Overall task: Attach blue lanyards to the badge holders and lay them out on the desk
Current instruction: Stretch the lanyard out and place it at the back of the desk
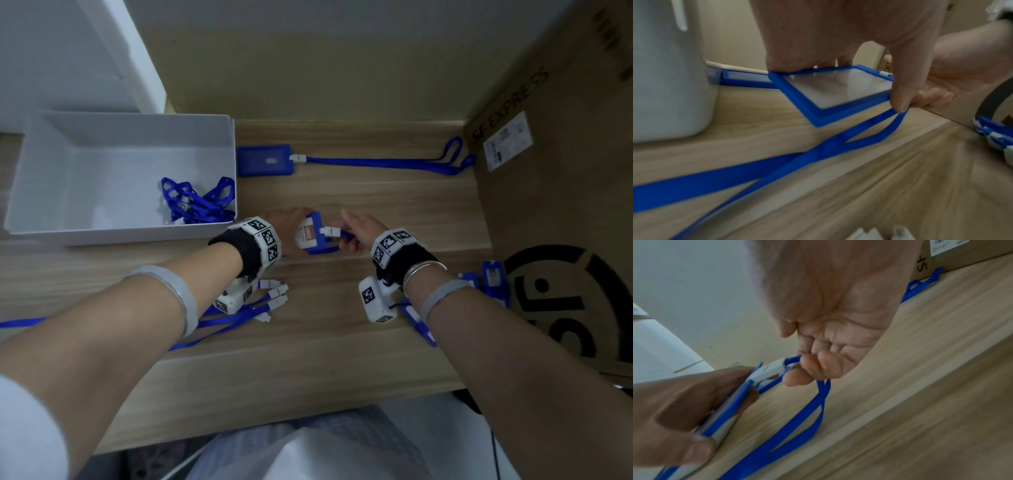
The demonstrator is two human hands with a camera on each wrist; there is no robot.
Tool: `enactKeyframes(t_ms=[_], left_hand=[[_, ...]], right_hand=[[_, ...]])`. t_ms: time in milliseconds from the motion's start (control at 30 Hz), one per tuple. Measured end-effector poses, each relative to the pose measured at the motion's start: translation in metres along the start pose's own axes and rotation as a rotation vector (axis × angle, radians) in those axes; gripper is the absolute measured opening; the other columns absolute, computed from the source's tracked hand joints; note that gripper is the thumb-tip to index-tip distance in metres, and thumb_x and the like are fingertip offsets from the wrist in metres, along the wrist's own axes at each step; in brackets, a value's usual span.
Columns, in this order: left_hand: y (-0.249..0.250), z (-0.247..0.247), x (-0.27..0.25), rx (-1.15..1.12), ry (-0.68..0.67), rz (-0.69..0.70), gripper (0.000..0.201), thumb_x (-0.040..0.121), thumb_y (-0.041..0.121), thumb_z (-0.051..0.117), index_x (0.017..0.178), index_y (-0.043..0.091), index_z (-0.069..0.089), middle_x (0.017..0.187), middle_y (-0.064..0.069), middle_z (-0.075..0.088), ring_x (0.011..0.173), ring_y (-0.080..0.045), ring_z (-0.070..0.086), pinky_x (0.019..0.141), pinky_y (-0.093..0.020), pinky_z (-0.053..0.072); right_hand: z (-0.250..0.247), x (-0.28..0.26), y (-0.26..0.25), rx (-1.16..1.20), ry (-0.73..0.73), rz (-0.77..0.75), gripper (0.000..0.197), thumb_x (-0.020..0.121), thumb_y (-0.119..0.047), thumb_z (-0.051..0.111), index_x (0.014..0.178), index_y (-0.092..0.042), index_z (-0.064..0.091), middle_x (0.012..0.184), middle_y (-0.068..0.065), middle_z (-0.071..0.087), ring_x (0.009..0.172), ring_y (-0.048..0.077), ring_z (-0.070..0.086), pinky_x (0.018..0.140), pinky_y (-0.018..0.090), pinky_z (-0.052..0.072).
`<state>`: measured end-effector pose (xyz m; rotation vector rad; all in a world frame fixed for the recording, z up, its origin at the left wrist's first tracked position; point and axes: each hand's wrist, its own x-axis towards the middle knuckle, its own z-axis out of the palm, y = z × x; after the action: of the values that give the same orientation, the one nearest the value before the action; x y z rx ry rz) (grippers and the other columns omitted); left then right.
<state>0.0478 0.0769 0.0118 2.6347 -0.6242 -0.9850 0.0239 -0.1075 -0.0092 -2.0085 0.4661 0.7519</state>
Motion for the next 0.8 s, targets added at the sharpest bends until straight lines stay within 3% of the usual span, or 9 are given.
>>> enactKeyframes(t_ms=[67,167,233,300,433,500,567,633,800], left_hand=[[0.001,-0.001,0.003,-0.009,0.023,-0.021,0.088,0.076,0.033,0.071,0.145,0.023,0.017,0.147,-0.002,0.035,0.132,-0.026,0.039,0.106,-0.044,0.033],[0.001,-0.003,0.006,-0.084,0.134,-0.058,0.084,0.071,0.038,0.074,0.137,0.026,0.024,0.129,-0.002,0.052,0.117,-0.025,0.053,0.101,-0.044,0.038],[0.0,-0.01,0.011,-0.09,0.181,-0.093,0.08,0.07,0.04,0.074,0.133,0.025,0.028,0.123,-0.002,0.056,0.109,-0.025,0.057,0.097,-0.042,0.041],[-0.003,-0.02,0.02,-0.081,0.199,-0.127,0.078,0.071,0.034,0.074,0.134,0.022,0.03,0.128,-0.005,0.053,0.114,-0.028,0.055,0.098,-0.042,0.04],[-0.003,-0.041,0.044,-0.018,0.201,-0.167,0.081,0.074,0.031,0.074,0.14,0.014,0.03,0.14,-0.011,0.041,0.13,-0.032,0.038,0.108,-0.041,0.031],[-0.004,-0.051,0.056,0.014,0.201,-0.195,0.079,0.075,0.031,0.073,0.14,0.013,0.031,0.141,-0.012,0.04,0.131,-0.033,0.038,0.109,-0.043,0.03],[-0.006,-0.062,0.068,0.029,0.207,-0.233,0.076,0.074,0.031,0.073,0.138,0.015,0.035,0.138,-0.011,0.043,0.128,-0.035,0.04,0.105,-0.05,0.037],[-0.009,-0.072,0.078,0.058,0.21,-0.257,0.07,0.076,0.028,0.071,0.136,0.016,0.037,0.135,-0.012,0.047,0.124,-0.036,0.045,0.101,-0.053,0.041],[-0.017,-0.088,0.102,0.129,0.19,-0.289,0.059,0.083,0.018,0.064,0.135,0.01,0.039,0.129,-0.015,0.053,0.114,-0.034,0.054,0.092,-0.042,0.045]], right_hand=[[-0.01,-0.001,0.002,-0.018,-0.027,0.005,0.047,0.099,-0.045,0.033,0.076,-0.014,0.061,0.059,-0.002,0.056,0.046,0.011,0.04,0.049,0.021,0.035],[-0.033,-0.001,0.005,-0.087,-0.08,-0.019,0.033,0.094,-0.037,0.05,0.069,-0.018,0.057,0.06,-0.001,0.05,0.048,0.01,0.038,0.048,0.02,0.031],[-0.052,0.001,0.006,-0.227,-0.091,-0.022,0.022,0.089,-0.03,0.061,0.07,-0.019,0.057,0.059,-0.003,0.05,0.051,0.01,0.042,0.05,0.021,0.035],[-0.072,0.007,0.009,-0.329,-0.065,-0.01,0.016,0.087,-0.023,0.065,0.073,-0.018,0.056,0.06,-0.001,0.054,0.053,0.012,0.047,0.052,0.023,0.04],[-0.109,0.021,0.008,-0.271,0.112,0.005,0.012,0.091,-0.012,0.06,0.099,-0.017,0.053,0.064,0.004,0.055,0.048,0.013,0.051,0.045,0.02,0.045],[-0.129,0.03,0.004,-0.218,0.173,0.032,0.016,0.091,-0.008,0.058,0.107,-0.007,0.056,0.064,0.007,0.055,0.038,0.008,0.054,0.043,0.02,0.047],[-0.152,0.042,0.001,-0.226,0.187,0.063,0.02,0.091,-0.008,0.058,0.108,0.001,0.06,0.066,0.009,0.058,0.042,0.009,0.057,0.056,0.027,0.051],[-0.173,0.051,-0.002,-0.29,0.196,0.092,0.023,0.092,-0.01,0.058,0.109,0.005,0.06,0.077,0.015,0.064,0.061,0.022,0.06,0.071,0.038,0.054],[-0.215,0.07,0.001,-0.481,0.382,0.13,0.033,0.089,-0.012,0.06,0.119,0.0,0.059,0.108,0.02,0.066,0.075,0.024,0.058,0.078,0.036,0.051]])
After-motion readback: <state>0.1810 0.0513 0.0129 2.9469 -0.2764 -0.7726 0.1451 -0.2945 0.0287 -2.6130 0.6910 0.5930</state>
